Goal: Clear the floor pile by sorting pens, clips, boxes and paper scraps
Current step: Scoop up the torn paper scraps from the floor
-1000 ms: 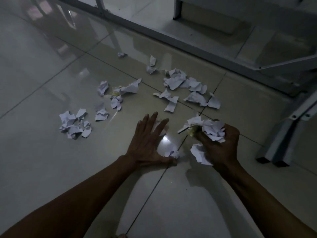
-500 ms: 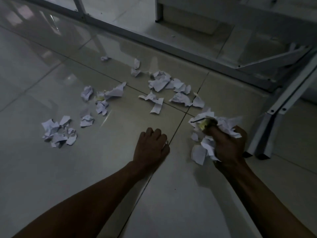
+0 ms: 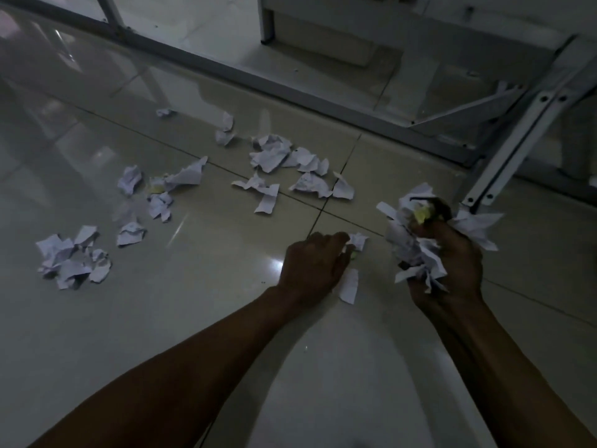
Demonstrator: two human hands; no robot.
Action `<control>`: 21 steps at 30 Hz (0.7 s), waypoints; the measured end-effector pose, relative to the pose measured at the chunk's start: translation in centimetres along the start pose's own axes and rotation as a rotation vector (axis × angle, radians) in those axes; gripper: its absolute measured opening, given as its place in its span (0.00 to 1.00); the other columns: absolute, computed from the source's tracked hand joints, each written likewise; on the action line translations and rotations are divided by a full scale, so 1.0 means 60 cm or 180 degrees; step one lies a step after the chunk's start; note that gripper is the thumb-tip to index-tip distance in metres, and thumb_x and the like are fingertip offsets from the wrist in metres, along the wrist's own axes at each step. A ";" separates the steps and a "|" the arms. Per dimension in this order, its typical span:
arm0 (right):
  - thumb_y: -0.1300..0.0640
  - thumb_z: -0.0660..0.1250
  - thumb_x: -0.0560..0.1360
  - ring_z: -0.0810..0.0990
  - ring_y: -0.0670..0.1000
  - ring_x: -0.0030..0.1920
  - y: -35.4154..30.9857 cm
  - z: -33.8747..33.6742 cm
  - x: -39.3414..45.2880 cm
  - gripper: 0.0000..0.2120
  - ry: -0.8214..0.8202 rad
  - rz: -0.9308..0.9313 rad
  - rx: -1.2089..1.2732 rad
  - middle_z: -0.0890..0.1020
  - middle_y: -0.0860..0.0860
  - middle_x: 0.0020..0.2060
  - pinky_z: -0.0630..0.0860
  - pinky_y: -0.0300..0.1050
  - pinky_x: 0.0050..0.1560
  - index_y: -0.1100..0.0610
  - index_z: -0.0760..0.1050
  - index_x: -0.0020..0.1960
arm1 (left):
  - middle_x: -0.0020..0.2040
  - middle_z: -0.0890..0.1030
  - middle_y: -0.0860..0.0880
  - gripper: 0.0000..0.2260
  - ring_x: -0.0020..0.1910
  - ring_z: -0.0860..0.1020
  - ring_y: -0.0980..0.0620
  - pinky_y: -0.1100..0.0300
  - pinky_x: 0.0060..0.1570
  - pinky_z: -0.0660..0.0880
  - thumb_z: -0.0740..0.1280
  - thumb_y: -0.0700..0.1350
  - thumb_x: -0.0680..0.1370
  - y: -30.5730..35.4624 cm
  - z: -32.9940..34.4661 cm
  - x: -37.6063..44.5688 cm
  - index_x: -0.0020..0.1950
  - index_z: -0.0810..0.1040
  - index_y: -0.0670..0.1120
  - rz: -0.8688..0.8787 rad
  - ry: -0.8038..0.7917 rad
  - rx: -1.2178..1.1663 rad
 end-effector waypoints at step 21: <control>0.60 0.68 0.67 0.80 0.58 0.37 -0.002 -0.043 -0.018 0.08 0.0892 -0.0387 -0.0270 0.81 0.57 0.35 0.76 0.53 0.43 0.60 0.80 0.29 | 0.34 0.77 0.42 0.15 0.30 0.77 0.43 0.57 0.27 0.74 0.77 0.40 0.63 0.012 0.079 0.043 0.44 0.75 0.40 0.0087 -0.1092 0.0175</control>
Point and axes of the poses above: each hand's wrist, its own x-axis towards the middle knuckle, its own z-axis out of the palm, y = z × x, the point moved 1 cm from there along x, towards the middle knuckle
